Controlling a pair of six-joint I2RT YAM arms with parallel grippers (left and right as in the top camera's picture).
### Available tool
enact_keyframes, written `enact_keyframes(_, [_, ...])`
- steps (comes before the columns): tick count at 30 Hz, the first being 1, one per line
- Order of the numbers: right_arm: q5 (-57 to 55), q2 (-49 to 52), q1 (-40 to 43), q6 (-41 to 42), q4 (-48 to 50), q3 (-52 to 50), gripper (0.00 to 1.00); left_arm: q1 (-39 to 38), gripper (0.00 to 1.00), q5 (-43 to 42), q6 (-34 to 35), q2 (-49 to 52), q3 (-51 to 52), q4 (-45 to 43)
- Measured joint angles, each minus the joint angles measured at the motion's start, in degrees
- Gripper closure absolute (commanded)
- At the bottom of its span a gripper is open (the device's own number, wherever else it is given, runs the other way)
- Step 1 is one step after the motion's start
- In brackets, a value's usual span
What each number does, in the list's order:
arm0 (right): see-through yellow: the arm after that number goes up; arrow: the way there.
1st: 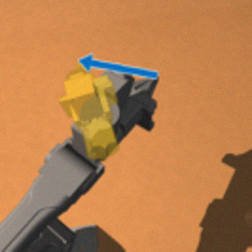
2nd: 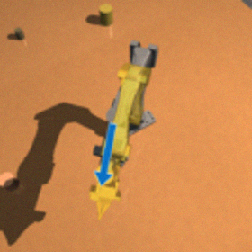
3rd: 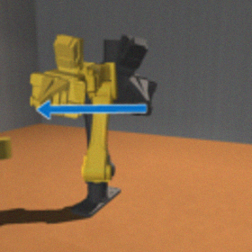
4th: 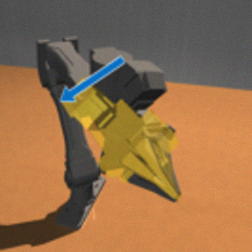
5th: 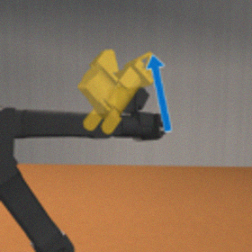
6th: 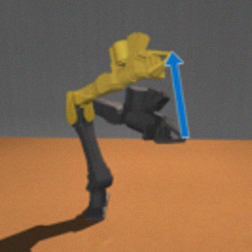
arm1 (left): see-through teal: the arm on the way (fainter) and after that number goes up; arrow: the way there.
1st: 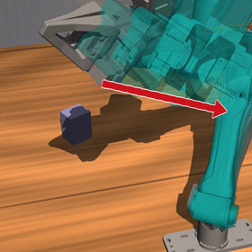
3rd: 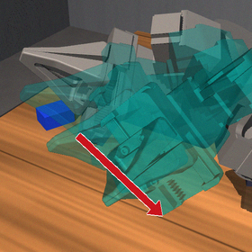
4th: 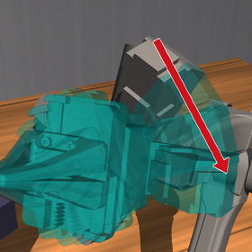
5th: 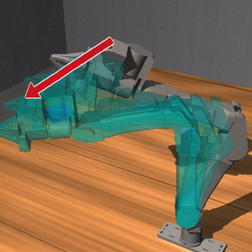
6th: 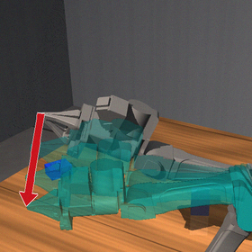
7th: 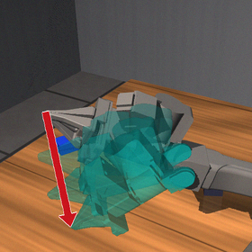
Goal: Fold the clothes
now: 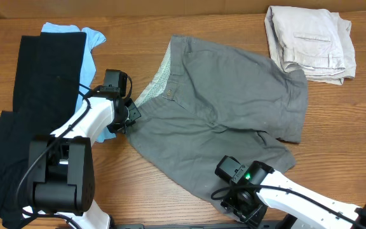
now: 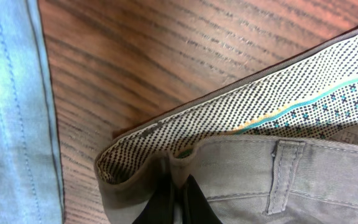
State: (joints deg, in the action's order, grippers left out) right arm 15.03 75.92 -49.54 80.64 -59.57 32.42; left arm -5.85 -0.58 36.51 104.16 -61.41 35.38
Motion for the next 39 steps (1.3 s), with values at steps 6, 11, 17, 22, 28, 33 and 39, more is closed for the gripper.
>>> enact_keyframes(6, [0.0, 3.7, 0.0, 0.3, 7.8, 0.4, 0.96, 0.0, 0.96, 0.0, -0.4, 0.0, 0.0, -0.5])
enact_keyframes(11, [-0.3, 3.8, 0.0, 0.2, 5.3, 0.7, 0.96, 0.6, 0.96, 0.0, -2.8, 0.0, -1.4, 4.2])
enact_keyframes(17, [-5.1, -3.3, 1.8, 0.0, -8.8, 7.6, 0.96, 2.2, 0.96, -2.3, -6.2, 0.0, -13.7, 17.6])
enact_keyframes(22, [-11.4, -12.2, 5.2, -1.6, -22.1, 21.6, 0.96, 4.7, 0.96, -4.7, -10.6, 0.0, -29.7, 29.8])
enact_keyframes(28, [-16.8, -18.3, 10.5, -6.9, -31.1, 38.9, 0.96, 6.9, 0.96, -7.9, -14.9, 0.0, -46.4, 42.5])
enact_keyframes(33, [-16.9, -18.3, 13.6, -12.3, -33.9, 46.8, 0.96, 7.5, 0.96, -8.4, -18.4, 0.0, -56.6, 50.6])
enact_keyframes(39, [-17.6, -17.8, 14.0, -15.1, -34.6, 48.3, 0.96, 8.0, 0.96, -7.3, -20.2, 0.0, -60.5, 55.7])
